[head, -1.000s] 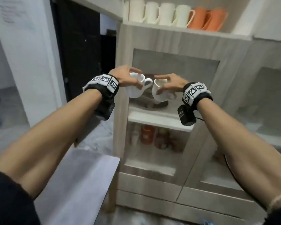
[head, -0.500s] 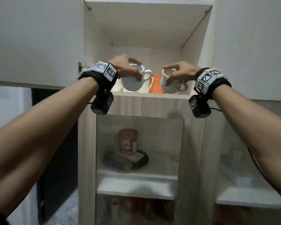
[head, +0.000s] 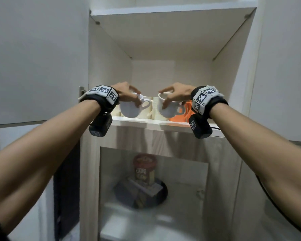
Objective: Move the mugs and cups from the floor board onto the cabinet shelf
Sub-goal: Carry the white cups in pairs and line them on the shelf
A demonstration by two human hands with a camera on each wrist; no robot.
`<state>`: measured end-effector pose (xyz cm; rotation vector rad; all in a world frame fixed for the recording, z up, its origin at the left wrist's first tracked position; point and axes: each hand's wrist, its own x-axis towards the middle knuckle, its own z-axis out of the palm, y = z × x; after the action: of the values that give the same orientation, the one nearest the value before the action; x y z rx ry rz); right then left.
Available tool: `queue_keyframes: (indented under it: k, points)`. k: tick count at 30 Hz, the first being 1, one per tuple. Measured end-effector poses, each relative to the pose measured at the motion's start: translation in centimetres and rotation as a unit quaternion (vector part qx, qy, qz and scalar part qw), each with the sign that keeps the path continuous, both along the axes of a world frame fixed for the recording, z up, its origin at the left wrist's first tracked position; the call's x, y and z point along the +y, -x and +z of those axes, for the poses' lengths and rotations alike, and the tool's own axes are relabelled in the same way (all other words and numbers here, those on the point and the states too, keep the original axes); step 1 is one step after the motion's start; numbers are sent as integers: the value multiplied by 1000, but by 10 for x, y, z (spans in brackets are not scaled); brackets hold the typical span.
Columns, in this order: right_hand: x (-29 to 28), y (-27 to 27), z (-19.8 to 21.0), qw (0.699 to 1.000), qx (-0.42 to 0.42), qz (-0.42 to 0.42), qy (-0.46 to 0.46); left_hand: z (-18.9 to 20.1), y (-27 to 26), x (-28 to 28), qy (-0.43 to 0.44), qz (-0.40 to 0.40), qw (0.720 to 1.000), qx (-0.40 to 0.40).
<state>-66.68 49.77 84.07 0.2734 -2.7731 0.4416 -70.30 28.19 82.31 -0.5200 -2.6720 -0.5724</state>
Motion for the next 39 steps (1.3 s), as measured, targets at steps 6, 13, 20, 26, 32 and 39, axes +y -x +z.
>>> queue_keyframes:
  k: [6,13,20,26,32,39]
  points:
    - [-37,26,-1,999,-30,36,-17,-4,23,-27,-7,39,999,-23]
    - [-71,52,-7,997,-47,57,-28,-10,44,-49,4,80,996,-30]
    - [-90,76,-15,995,-66,58,-37,-13,58,-62,-11,77,996,-45]
    - [-99,90,-15,995,-71,47,-52,-18,76,-63,5,69,996,-64]
    - [-96,96,-15,992,-89,43,-73,-15,83,-69,41,76,994,-60]
    - [-108,88,-7,991,13,66,-118,7,75,-79,78,42,996,-16]
